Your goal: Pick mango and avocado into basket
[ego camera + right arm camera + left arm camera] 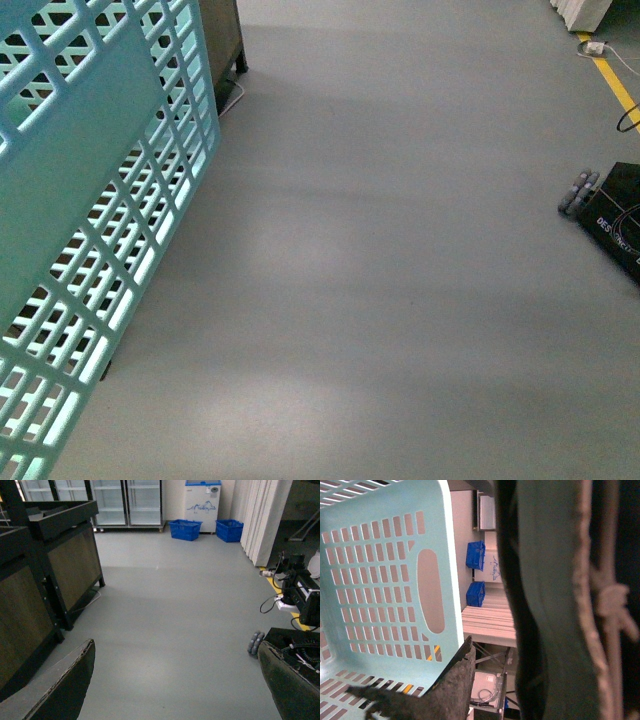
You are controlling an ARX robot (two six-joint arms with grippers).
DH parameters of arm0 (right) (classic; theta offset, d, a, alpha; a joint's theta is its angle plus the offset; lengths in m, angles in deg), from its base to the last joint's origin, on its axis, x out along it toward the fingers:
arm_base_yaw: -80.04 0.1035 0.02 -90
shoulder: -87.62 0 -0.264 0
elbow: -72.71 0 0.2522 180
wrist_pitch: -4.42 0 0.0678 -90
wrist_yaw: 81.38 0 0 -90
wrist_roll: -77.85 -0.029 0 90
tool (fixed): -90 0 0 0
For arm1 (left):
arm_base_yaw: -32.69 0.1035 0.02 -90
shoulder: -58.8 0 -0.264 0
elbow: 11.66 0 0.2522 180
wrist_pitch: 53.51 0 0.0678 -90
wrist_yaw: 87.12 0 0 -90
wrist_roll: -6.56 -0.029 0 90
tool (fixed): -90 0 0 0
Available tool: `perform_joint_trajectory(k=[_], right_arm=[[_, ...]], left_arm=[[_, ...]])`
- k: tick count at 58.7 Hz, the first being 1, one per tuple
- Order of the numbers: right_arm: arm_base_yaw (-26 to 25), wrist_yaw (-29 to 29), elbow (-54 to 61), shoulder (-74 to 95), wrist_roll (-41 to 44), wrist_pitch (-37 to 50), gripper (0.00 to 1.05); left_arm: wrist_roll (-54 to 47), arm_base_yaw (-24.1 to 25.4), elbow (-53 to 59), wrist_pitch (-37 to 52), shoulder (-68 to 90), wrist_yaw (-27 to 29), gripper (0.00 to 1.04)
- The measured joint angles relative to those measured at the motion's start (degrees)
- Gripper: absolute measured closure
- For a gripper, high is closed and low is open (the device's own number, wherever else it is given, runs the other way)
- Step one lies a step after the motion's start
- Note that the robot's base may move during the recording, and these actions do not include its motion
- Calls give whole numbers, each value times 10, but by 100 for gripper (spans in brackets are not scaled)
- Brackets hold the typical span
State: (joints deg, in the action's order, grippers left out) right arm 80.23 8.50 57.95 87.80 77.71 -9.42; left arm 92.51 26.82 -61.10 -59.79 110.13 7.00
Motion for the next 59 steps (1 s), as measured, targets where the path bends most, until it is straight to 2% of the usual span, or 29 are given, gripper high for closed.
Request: perform_joint_trajectory(k=[59], right_arm=[[0, -2, 0, 0, 0, 0, 9]], left_arm=[[2, -2, 0, 0, 0, -11, 77]])
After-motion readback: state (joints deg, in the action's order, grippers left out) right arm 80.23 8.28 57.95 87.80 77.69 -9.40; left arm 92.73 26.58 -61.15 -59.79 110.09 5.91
